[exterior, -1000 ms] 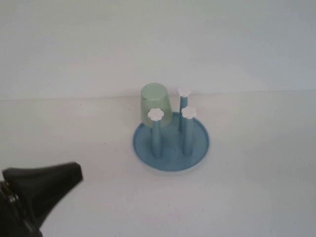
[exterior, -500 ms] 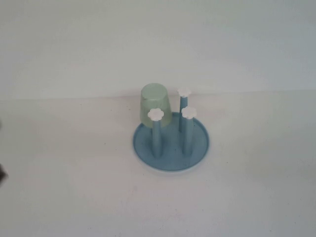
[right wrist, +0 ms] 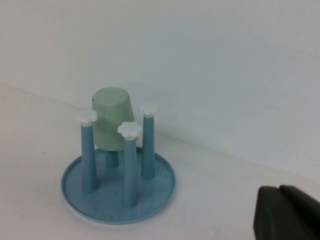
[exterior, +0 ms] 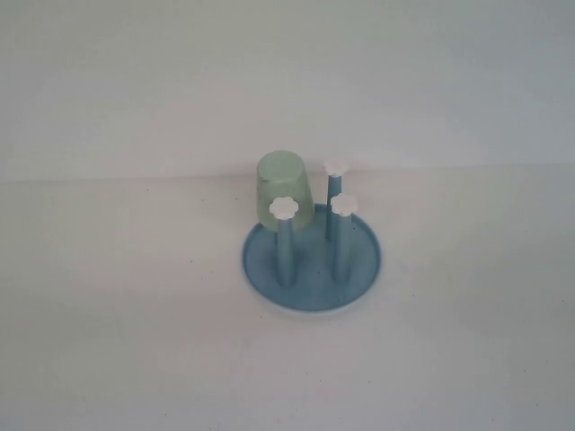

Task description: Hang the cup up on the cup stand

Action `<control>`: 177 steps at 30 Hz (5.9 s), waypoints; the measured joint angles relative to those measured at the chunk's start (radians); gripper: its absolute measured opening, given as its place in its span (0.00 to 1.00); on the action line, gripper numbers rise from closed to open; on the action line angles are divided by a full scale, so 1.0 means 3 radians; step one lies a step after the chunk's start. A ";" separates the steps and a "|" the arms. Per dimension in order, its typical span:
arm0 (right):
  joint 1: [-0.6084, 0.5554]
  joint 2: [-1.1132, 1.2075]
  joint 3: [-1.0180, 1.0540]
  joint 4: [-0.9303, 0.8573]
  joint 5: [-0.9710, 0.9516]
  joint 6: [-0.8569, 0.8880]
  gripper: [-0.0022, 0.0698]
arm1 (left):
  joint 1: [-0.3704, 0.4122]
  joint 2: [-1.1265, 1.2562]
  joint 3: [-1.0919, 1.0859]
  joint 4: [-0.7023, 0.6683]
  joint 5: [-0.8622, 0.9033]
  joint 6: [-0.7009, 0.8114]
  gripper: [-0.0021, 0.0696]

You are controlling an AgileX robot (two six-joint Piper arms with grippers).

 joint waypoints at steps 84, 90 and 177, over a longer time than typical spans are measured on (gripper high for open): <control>-0.0972 -0.1159 0.0335 0.0320 0.0028 -0.0019 0.03 | 0.0073 -0.0675 0.0891 0.5771 0.0547 -0.5956 0.03; -0.0979 -0.1187 0.0335 -0.0989 0.0158 0.1384 0.03 | 0.0073 -0.0669 0.0891 0.5771 0.0547 -0.5956 0.03; -0.0601 -0.2098 0.1165 -0.5326 0.0657 0.5705 0.03 | 0.0073 -0.0654 0.0891 0.5610 0.0846 -0.6091 0.03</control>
